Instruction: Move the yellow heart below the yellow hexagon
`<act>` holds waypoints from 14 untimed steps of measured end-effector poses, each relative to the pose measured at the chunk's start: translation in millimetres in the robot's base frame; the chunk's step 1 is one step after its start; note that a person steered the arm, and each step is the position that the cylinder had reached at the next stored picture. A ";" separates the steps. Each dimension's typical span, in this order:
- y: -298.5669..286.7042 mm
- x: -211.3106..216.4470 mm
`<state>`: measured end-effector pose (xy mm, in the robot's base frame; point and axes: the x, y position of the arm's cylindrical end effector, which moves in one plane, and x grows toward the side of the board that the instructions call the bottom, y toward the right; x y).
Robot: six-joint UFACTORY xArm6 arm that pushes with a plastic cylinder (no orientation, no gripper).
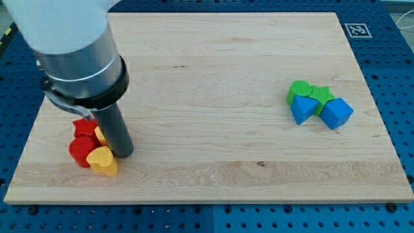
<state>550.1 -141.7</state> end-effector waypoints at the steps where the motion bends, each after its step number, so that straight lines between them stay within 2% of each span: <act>1: -0.1 -0.5; 3: -0.9 -4.4; 5: 11.5 -26.4; 6: 32.2 -19.3; 8: 18.2 -20.9; 10: 37.0 35.0; 11: 4.3 55.8; 12: -17.0 52.8; 14: -19.5 32.1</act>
<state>582.2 -161.2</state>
